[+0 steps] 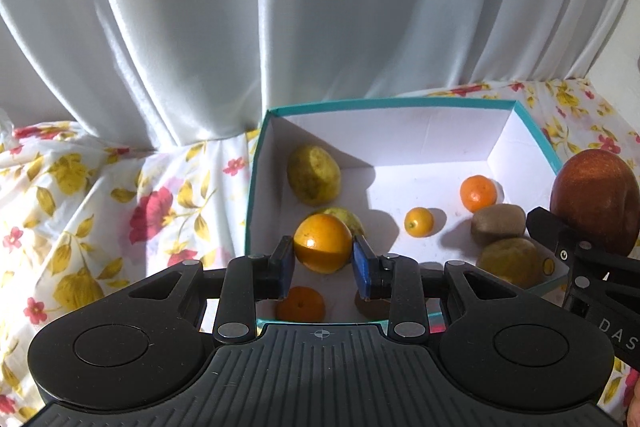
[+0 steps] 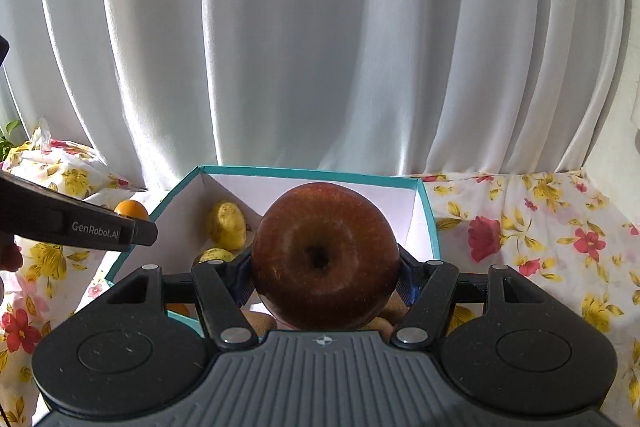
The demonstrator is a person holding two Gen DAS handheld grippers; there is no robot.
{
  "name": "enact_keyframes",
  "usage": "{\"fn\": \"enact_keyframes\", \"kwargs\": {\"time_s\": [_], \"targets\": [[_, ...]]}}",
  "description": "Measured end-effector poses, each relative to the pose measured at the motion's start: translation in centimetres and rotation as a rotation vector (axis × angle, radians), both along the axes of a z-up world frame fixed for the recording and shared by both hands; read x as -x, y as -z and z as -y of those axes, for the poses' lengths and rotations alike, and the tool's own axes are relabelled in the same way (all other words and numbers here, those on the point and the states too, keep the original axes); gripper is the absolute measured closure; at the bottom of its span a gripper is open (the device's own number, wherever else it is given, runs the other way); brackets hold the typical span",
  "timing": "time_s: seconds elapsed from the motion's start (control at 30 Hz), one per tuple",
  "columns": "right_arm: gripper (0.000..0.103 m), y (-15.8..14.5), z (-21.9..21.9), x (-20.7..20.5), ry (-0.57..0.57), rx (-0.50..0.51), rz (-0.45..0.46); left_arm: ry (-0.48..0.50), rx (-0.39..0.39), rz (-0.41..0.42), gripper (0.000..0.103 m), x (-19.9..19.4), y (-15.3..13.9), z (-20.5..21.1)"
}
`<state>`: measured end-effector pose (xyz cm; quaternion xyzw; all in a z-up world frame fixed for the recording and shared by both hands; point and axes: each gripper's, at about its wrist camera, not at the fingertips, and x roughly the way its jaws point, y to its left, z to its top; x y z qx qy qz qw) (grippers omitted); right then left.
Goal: Organize fruits
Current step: 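Lift the kumquat and apple and carry both over the teal box, then open both grippers to drop the kumquat and apple into the box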
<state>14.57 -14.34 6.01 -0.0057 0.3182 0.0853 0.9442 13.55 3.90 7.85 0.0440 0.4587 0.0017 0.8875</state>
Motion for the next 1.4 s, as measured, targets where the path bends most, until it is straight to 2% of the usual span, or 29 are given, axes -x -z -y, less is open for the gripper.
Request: {"fn": "enact_keyframes", "kwargs": {"time_s": [0.33,0.87,0.9,0.93,1.0,1.07,1.1,1.17,1.23,1.33,1.4], "targets": [[0.037,3.3,-1.1,-2.3,0.000,0.016,-0.129,-0.030,-0.015,-0.053,0.069,-1.3,2.3,-1.2],[0.036,6.5,-2.3,-4.0,0.008,0.102,-0.215,-0.026,-0.015,-0.147,0.067,-2.9,5.7,-1.2],[0.036,6.7,-2.4,-4.1,0.010,0.110,-0.220,-0.027,-0.012,-0.147,0.063,-3.0,5.9,-1.3],[0.036,6.8,-2.4,-4.1,0.016,0.116,-0.220,-0.026,-0.010,-0.147,0.054,-3.0,5.9,-1.3],[0.035,6.6,-2.6,-3.9,0.018,0.115,-0.198,-0.016,-0.004,-0.145,0.051,-2.8,6.0,-1.3],[0.030,6.2,-2.8,-3.7,0.021,0.116,-0.181,-0.005,0.001,-0.145,0.045,-2.4,5.7,-1.2],[0.027,6.0,-2.8,-3.4,0.027,0.110,-0.172,0.000,0.009,-0.140,0.039,-2.2,5.5,-1.3],[0.023,5.4,-2.8,-2.7,0.041,0.108,-0.150,0.007,0.026,-0.133,0.035,-1.5,5.0,-1.4],[0.015,4.8,-2.6,-1.8,0.060,0.107,-0.135,0.009,0.032,-0.121,0.028,-0.6,4.4,-1.4],[0.003,3.9,-1.9,-0.3,0.093,0.084,-0.125,0.016,0.016,-0.066,0.025,0.9,3.2,-1.4],[0.000,3.4,-1.6,0.7,0.098,0.073,-0.127,0.019,0.013,-0.030,0.022,2.0,2.6,-1.3]]}}
